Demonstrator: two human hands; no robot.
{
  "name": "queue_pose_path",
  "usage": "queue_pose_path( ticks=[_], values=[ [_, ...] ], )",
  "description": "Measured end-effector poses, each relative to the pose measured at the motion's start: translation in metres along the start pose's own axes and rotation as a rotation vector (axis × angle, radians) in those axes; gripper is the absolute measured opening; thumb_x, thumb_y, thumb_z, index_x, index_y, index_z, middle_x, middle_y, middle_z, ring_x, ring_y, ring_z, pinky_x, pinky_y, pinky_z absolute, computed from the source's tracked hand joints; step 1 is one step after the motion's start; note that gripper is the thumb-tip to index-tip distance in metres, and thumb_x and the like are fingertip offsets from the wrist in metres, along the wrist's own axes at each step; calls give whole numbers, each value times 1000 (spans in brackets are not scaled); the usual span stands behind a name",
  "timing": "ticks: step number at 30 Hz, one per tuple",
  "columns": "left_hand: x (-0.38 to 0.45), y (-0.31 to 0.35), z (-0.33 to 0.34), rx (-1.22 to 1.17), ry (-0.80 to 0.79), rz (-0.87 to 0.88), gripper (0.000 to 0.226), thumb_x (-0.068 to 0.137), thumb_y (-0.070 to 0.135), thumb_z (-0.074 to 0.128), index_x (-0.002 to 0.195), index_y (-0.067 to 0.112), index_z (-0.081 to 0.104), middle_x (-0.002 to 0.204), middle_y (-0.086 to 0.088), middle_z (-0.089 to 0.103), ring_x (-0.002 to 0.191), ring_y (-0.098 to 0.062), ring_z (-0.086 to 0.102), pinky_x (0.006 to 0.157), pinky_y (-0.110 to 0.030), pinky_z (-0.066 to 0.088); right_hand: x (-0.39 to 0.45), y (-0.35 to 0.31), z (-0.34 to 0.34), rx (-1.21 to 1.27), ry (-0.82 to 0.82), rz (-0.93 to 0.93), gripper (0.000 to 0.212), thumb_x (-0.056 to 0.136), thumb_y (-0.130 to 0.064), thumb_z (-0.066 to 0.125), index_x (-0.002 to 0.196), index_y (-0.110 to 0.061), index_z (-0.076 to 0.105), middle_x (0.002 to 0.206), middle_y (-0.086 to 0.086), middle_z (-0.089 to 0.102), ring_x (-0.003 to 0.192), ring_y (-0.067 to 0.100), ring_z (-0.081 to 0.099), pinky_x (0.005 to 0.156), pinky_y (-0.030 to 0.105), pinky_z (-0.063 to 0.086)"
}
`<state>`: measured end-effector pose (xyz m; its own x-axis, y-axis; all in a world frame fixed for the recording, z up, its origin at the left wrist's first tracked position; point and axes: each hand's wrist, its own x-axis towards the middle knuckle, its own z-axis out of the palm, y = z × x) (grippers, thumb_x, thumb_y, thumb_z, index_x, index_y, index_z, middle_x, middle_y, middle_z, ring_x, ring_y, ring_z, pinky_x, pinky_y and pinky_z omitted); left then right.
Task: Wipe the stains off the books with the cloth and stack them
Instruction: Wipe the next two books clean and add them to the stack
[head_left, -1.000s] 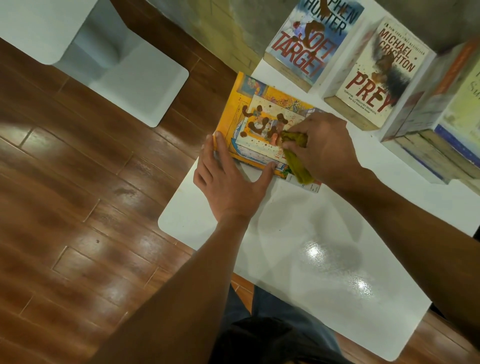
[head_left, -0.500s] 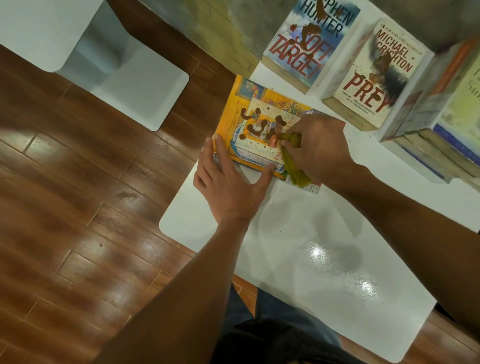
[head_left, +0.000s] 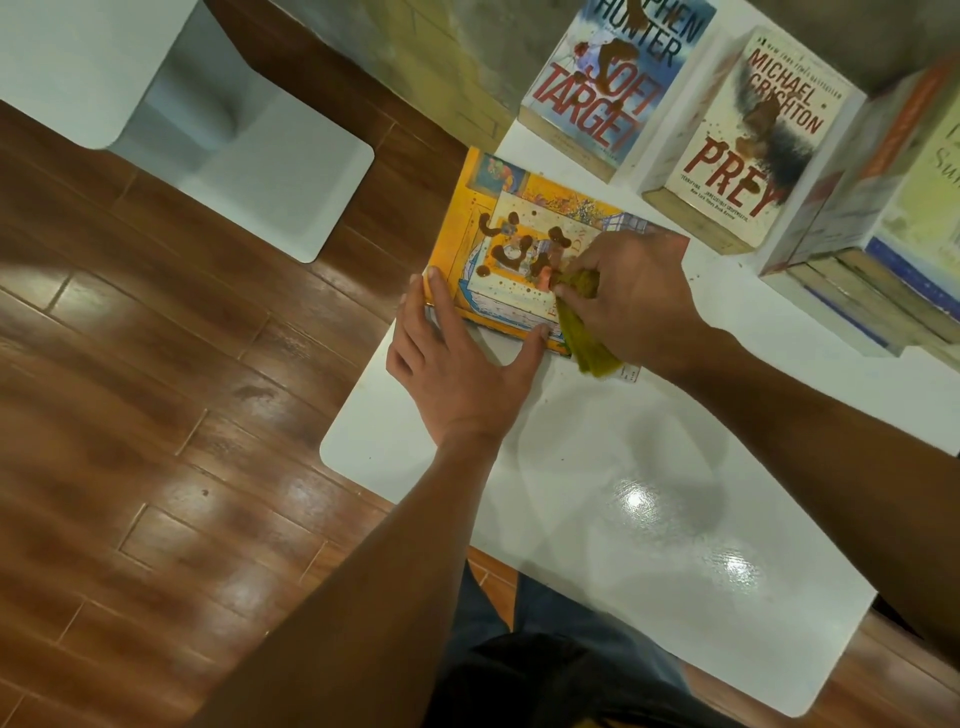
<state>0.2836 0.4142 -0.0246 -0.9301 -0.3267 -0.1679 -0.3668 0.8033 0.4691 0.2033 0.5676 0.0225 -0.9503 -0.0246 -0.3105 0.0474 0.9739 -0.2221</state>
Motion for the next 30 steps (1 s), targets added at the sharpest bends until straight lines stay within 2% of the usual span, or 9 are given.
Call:
queue_pose_path(
  ticks=[3, 7, 11, 13, 17, 20, 24, 27, 30],
  values=[
    [2, -1, 0, -4, -2, -3, 112, 77, 86, 55, 158, 17, 24, 162, -4, 24, 147, -23, 22, 119, -41, 17, 5, 1, -3, 48, 36, 80, 28, 90, -43, 69, 105, -22, 77, 107, 3, 72, 101, 27, 61, 95, 41, 46],
    [1, 0, 0, -4, -11, -1, 112, 77, 86, 53, 159, 17, 23, 163, -4, 23, 147, -23, 21, 119, -40, 15, 2, 0, 0, -30, 6, 4, 27, 89, -48, 68, 100, -24, 76, 100, 3, 72, 97, 26, 61, 94, 42, 42],
    [1, 1, 0, -6, -6, -4, 112, 77, 86, 53, 159, 17, 23, 163, -4, 24, 147, -23, 22, 119, -41, 16, 5, 2, -4, 50, 56, 72, 28, 89, -44, 70, 105, -21, 77, 107, 2, 71, 101, 24, 60, 92, 31, 43],
    [1, 1, 0, -11, -13, -4, 112, 77, 86, 54, 159, 17, 22, 163, -4, 23, 147, -23, 21, 119, -42, 16, 2, -1, -2, -41, 29, 17, 29, 88, -48, 69, 102, -23, 76, 104, 1, 71, 100, 26, 59, 93, 36, 41],
    [2, 1, 0, -15, -13, -8, 112, 77, 86, 53, 159, 17, 23, 163, -4, 23, 147, -23, 19, 119, -41, 15, 6, 3, -3, 44, 47, 73, 29, 88, -45, 70, 104, -22, 77, 107, 3, 72, 102, 27, 60, 93, 36, 43],
    [1, 1, 0, -8, -18, -6, 112, 77, 86, 54, 159, 17, 22, 164, -4, 22, 147, -23, 19, 120, -42, 15, 7, 1, 0, -47, 19, -6, 29, 88, -48, 67, 101, -25, 77, 100, 4, 72, 95, 28, 63, 91, 40, 47],
    [2, 1, 0, -5, -19, -12, 112, 77, 86, 54, 159, 17, 22, 163, -4, 22, 147, -23, 18, 120, -41, 14, 14, 4, -2, 17, 40, 53, 30, 88, -47, 67, 104, -23, 77, 107, 4, 72, 100, 26, 63, 90, 34, 45],
    [0, 0, 0, -10, -15, -6, 111, 77, 86, 54, 159, 17, 22, 163, -4, 23, 147, -22, 19, 120, -40, 14, 10, 1, 0, -38, 13, -11, 31, 88, -48, 67, 104, -24, 77, 100, 5, 72, 94, 29, 63, 89, 41, 50],
    [1, 0, 1, -1, -15, -12, 112, 77, 86, 53, 159, 17, 22, 163, -4, 23, 147, -22, 19, 119, -39, 14, 13, 2, -2, 1, 11, 39, 32, 88, -48, 68, 107, -23, 76, 108, 5, 71, 102, 28, 61, 91, 37, 47]
  ],
)
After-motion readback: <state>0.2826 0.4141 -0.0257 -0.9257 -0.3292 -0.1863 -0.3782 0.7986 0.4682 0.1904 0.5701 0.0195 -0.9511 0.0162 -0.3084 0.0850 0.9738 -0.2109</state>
